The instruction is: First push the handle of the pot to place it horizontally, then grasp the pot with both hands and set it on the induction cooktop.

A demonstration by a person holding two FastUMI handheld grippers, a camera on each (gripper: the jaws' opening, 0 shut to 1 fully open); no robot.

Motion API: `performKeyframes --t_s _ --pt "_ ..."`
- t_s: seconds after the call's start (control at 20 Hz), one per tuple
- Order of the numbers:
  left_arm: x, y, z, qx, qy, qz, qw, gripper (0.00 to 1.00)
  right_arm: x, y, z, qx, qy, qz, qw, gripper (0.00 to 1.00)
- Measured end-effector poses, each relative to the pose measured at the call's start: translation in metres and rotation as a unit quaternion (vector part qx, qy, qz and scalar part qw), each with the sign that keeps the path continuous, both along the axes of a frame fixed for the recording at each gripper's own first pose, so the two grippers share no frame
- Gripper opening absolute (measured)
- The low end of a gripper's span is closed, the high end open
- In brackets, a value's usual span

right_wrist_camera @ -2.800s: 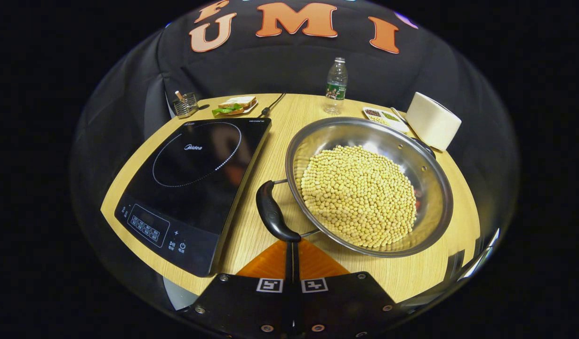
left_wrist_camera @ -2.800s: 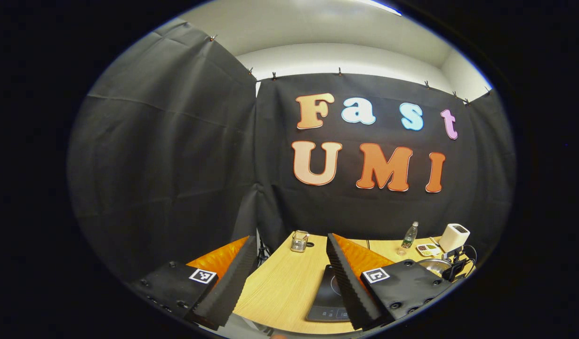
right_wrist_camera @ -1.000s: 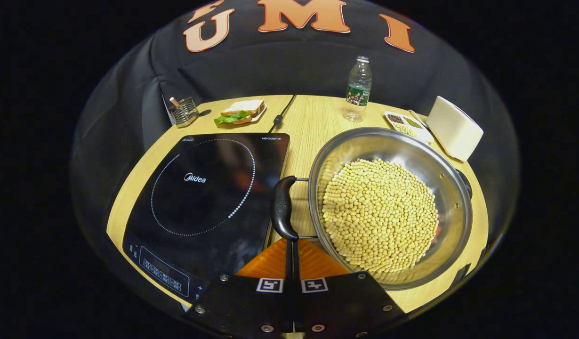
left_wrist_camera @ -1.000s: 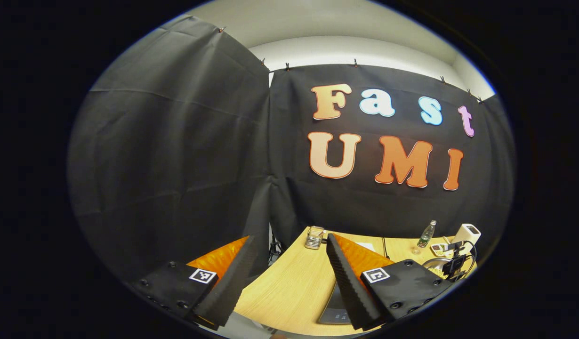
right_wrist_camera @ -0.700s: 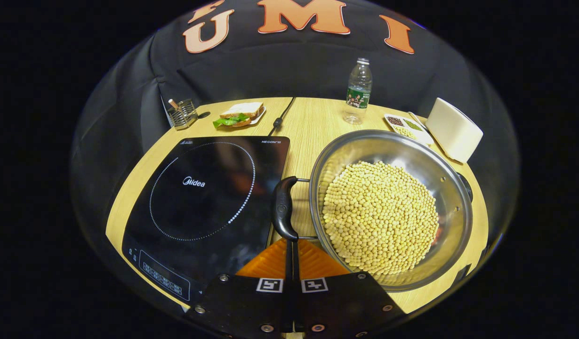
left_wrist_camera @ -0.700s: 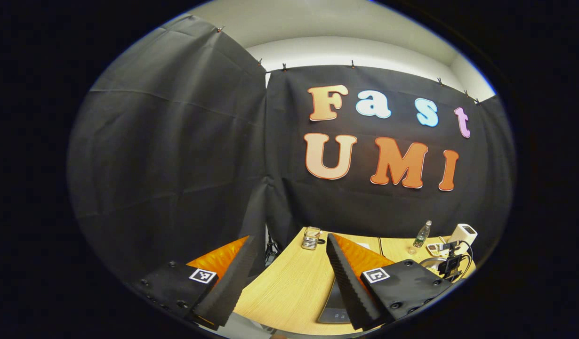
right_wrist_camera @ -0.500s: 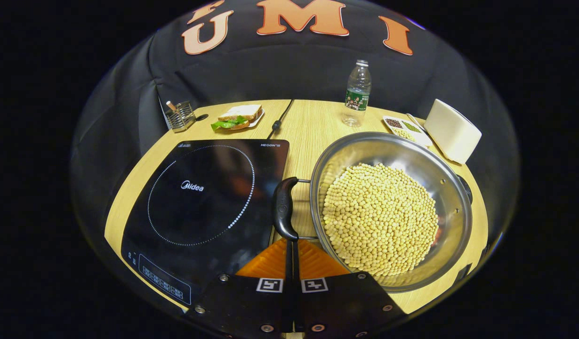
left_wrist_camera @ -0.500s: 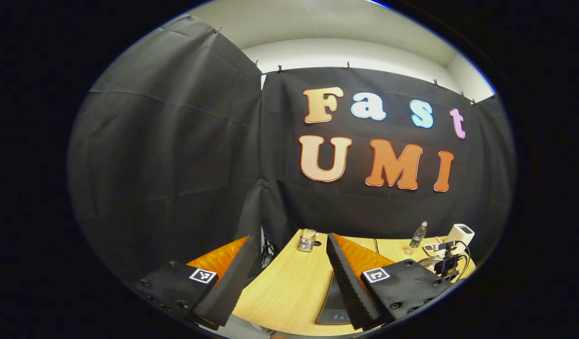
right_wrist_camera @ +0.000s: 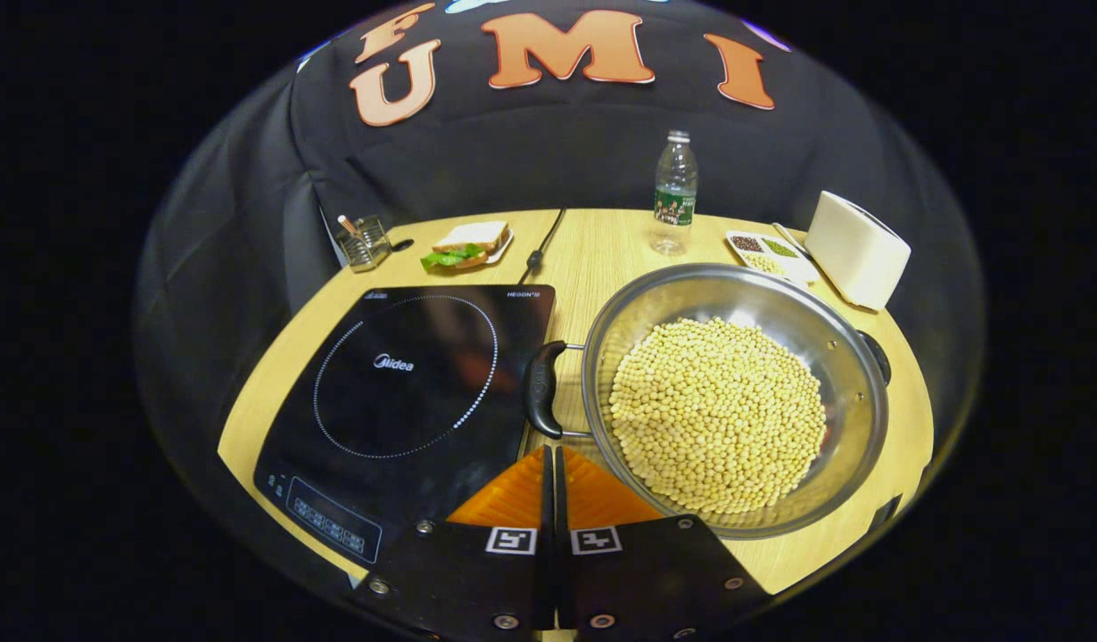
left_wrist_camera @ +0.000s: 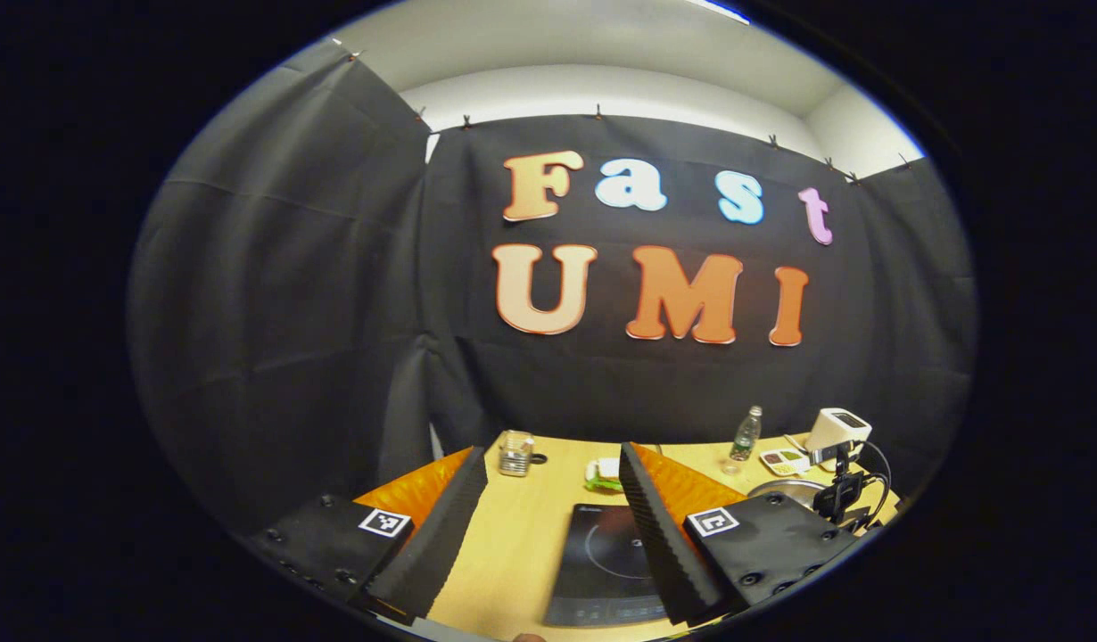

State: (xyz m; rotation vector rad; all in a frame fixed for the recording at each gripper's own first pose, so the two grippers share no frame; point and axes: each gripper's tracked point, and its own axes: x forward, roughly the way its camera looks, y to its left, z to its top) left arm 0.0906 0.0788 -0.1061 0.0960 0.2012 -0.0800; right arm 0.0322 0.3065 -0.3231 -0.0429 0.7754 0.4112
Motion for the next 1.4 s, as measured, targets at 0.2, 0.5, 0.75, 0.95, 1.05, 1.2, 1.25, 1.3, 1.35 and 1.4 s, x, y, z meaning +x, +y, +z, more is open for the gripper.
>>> performKeyframes --t_s 0.2,0.5,0.75,0.95,1.05,1.2,1.25,1.3,1.35,1.4 --pt "0.020 -0.092 -0.064 -0.058 0.074 -0.077 0.993 0.97 0.021 -0.051 0.041 0.011 -0.039 -0.025 0.999 0.02" --pt "0.041 -0.189 -0.153 -0.011 0.148 -0.148 0.978 0.98 0.073 -0.148 0.061 -0.026 -0.075 -0.097 0.992 0.46" --pt "0.036 -0.252 -0.237 -0.030 0.263 -0.164 0.950 0.98 0.101 -0.207 0.055 -0.054 -0.070 -0.126 0.988 0.83" --pt "0.034 -0.260 -0.296 -0.018 0.336 -0.138 0.932 0.99 0.119 -0.234 0.038 -0.080 -0.056 -0.130 0.987 0.95" --pt "0.039 -0.256 -0.311 -0.011 0.352 -0.122 0.928 0.99 0.126 -0.241 0.026 -0.091 -0.046 -0.126 0.987 0.95" --pt "0.047 -0.253 -0.329 -0.012 0.379 -0.099 0.920 0.99 0.135 -0.248 0.008 -0.106 -0.024 -0.118 0.987 0.95" --pt "0.047 -0.252 -0.334 -0.014 0.388 -0.097 0.917 0.99 0.139 -0.248 0.002 -0.109 -0.018 -0.115 0.987 0.95" --pt "0.047 -0.251 -0.336 -0.016 0.393 -0.094 0.914 0.99 0.142 -0.248 -0.003 -0.113 -0.013 -0.112 0.987 0.95" --pt "0.049 -0.250 -0.338 -0.018 0.396 -0.091 0.914 0.99 0.147 -0.246 -0.009 -0.115 -0.008 -0.109 0.987 0.95" --pt "0.050 -0.249 -0.339 -0.018 0.400 -0.088 0.912 0.99 0.151 -0.246 -0.014 -0.115 -0.001 -0.108 0.987 0.95"
